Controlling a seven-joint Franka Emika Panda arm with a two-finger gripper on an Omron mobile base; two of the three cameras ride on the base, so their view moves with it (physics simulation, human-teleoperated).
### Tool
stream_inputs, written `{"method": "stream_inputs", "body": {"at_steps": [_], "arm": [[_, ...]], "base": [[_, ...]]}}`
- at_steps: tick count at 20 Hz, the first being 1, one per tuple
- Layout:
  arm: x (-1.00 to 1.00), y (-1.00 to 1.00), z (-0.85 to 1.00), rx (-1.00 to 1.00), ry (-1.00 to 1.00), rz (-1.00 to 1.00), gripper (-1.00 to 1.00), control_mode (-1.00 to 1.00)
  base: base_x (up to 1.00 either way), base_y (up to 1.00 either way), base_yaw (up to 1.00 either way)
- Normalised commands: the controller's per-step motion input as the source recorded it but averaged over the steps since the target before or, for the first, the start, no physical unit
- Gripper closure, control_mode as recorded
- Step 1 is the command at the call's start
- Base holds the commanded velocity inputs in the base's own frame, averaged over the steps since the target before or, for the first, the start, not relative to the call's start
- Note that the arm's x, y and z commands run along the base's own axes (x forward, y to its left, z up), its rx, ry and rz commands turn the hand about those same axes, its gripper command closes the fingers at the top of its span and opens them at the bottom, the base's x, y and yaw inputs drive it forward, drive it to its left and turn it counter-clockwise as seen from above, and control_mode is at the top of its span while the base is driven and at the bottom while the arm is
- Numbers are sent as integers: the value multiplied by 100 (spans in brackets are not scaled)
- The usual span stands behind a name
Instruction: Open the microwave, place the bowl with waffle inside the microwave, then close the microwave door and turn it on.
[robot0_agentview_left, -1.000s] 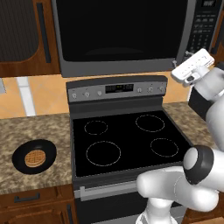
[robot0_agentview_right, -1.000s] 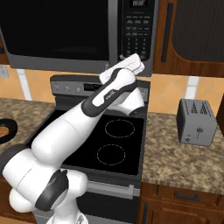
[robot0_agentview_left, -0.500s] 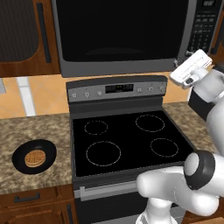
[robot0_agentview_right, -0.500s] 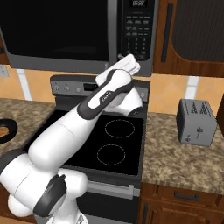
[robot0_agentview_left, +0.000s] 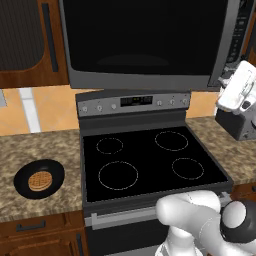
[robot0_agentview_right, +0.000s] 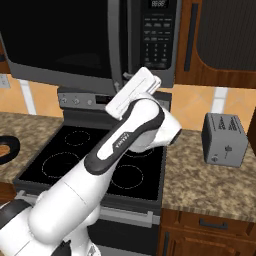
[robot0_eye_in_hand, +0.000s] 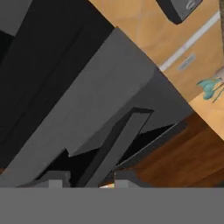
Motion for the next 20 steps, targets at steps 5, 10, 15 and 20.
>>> {"method": "stream_inputs", "body": {"at_steps": [5,10,15,20], "arm": [[-100,36,-15,-14,-8,14,-100,-100],[-59,-90,-64,0,-7,0,-100,-100],[98,-72,-26,0,9,8,-100,-100],[100,0,6,0,33,7,-100,-100]], "base": [[0,0,0],[0,0,0],[0,0,0],[0,0,0]]}}
